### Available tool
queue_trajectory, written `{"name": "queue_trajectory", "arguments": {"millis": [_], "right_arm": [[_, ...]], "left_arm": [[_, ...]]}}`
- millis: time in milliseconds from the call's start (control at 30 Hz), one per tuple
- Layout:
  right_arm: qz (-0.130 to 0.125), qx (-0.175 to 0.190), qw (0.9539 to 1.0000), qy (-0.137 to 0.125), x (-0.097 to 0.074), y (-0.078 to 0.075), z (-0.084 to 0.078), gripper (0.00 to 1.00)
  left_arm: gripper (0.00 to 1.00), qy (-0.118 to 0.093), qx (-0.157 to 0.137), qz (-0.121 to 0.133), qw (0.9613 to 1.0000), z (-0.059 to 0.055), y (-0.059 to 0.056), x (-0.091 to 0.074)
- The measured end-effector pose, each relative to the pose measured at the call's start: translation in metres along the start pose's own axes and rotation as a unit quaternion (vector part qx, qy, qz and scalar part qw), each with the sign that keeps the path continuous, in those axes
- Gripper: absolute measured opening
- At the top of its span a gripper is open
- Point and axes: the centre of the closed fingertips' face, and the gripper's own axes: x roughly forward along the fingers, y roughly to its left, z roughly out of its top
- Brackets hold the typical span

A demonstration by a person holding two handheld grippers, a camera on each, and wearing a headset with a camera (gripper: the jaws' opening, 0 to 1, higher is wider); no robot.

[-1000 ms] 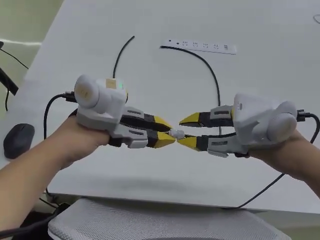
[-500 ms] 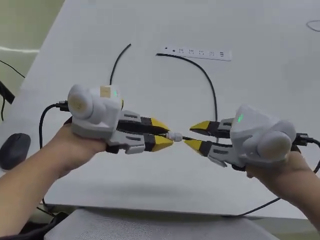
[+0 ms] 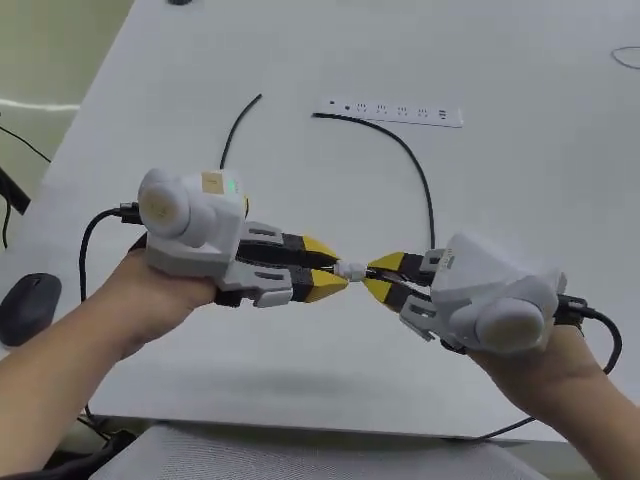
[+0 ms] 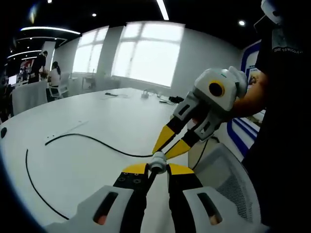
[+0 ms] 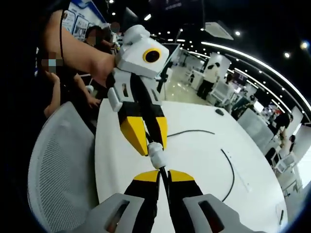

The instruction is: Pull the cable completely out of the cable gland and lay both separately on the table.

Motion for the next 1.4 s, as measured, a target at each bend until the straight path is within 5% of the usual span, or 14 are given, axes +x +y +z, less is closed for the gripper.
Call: {"name": "queue_trajectory", "arguments": {"millis": [867, 1400], "right_arm": [[-0.022, 0.074, 0.9967, 0.025, -0.002, -0.01, -0.024, 0.0], [-0.05, 0.18, 0.9813, 0.046, -0.005, -0.021, -0.057, 0.0]], "left_arm": [[0.15, 0.004, -0.013, 0.009, 0.9999, -0.004, 0.001, 0.001], [0.15, 0.001, -0.016, 0.01, 0.9998, -0.004, -0.001, -0.002]]}}
